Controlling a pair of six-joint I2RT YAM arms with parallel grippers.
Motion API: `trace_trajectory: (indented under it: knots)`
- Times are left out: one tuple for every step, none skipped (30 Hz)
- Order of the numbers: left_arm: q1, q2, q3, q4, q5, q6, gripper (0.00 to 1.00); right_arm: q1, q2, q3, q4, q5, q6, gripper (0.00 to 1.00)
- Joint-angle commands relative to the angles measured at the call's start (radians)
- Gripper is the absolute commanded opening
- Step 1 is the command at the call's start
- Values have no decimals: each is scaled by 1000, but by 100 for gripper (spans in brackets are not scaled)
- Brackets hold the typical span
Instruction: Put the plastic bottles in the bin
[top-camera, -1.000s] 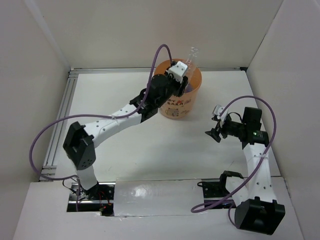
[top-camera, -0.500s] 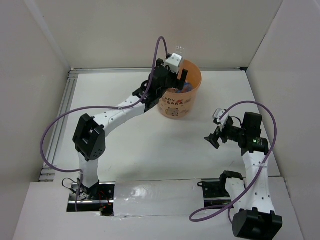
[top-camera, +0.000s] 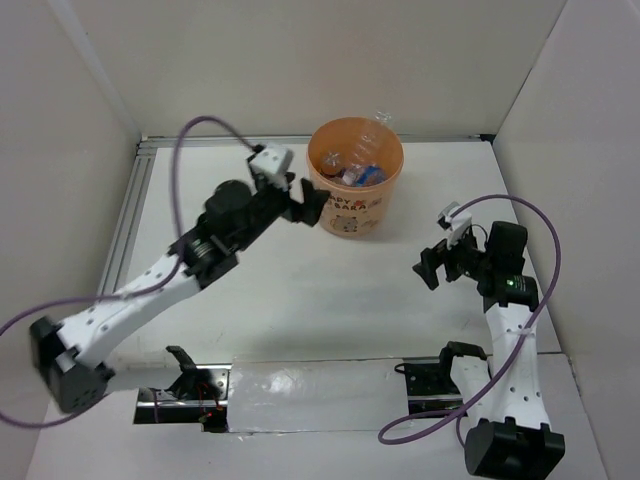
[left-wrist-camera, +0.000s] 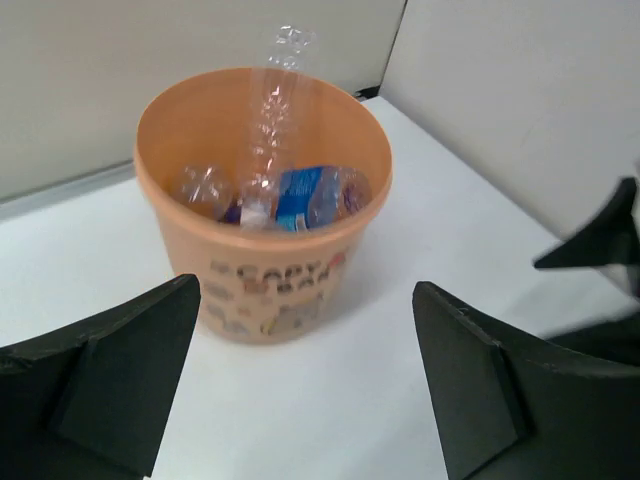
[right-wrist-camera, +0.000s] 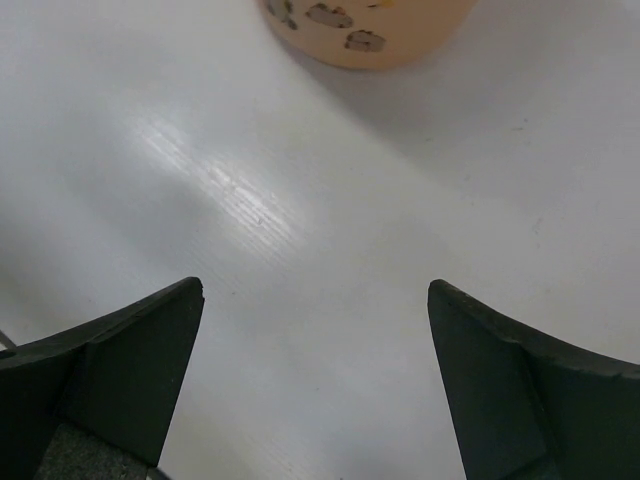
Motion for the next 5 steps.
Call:
trace_trajectory:
  knots:
    - [20,-193,-206,-61,45,-120,100,-7,-25,73,99,127,207,100]
    - [20,-300,-320,-71,30,-133,100,-7,-25,84,99,165,227,100]
    - [31,-348,-370,-71,20,-147,100,-7,-25,84,108,175,244,100]
    - [43,-391,-413,-105,-9,-166,100,-7,-25,84,108,184,265,100]
    - [43,-431,-480,-114,-9,-185,100,-7,-36,75,126,193,284,100]
